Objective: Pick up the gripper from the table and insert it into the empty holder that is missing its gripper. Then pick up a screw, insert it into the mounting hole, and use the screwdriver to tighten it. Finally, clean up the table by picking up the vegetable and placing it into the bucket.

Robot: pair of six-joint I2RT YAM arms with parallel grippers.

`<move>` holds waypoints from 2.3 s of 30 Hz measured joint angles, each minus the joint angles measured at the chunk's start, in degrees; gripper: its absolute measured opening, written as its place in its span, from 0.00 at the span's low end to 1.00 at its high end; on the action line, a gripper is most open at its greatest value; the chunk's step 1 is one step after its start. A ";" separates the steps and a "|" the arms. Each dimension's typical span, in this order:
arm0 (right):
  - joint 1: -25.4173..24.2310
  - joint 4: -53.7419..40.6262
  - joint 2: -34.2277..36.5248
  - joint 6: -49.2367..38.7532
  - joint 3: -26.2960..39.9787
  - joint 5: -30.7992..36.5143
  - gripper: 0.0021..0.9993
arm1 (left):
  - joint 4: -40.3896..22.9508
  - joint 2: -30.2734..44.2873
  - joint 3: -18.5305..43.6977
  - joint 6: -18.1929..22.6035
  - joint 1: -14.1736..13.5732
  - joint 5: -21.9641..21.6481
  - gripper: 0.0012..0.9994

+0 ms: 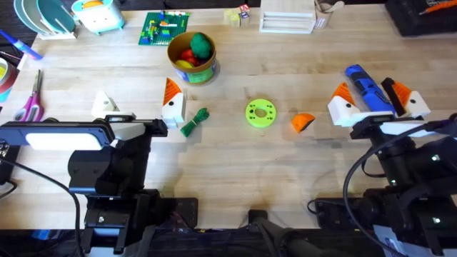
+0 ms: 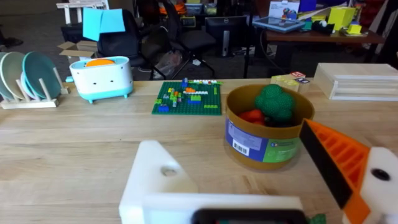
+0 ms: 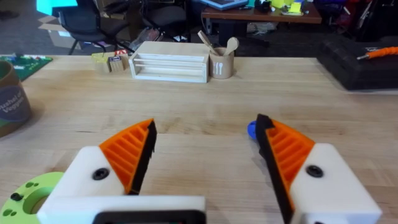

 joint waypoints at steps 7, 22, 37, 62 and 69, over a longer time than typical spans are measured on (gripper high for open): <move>0.00 -0.55 0.00 0.00 0.04 0.07 0.99 | 0.00 0.00 0.00 0.24 0.00 -0.15 0.99; -0.02 -14.71 6.40 4.98 15.09 0.16 0.99 | -23.06 9.78 22.23 -1.63 0.00 0.10 0.99; -0.02 -31.91 24.30 5.88 42.91 0.13 0.99 | -56.11 47.35 60.81 5.84 0.00 9.56 0.99; -0.02 -31.93 24.30 6.03 42.91 0.13 0.99 | -48.74 54.38 60.81 4.22 0.00 13.27 0.99; -0.02 -31.94 24.30 6.03 42.91 0.13 0.99 | -50.82 54.38 60.81 1.28 0.00 15.39 0.99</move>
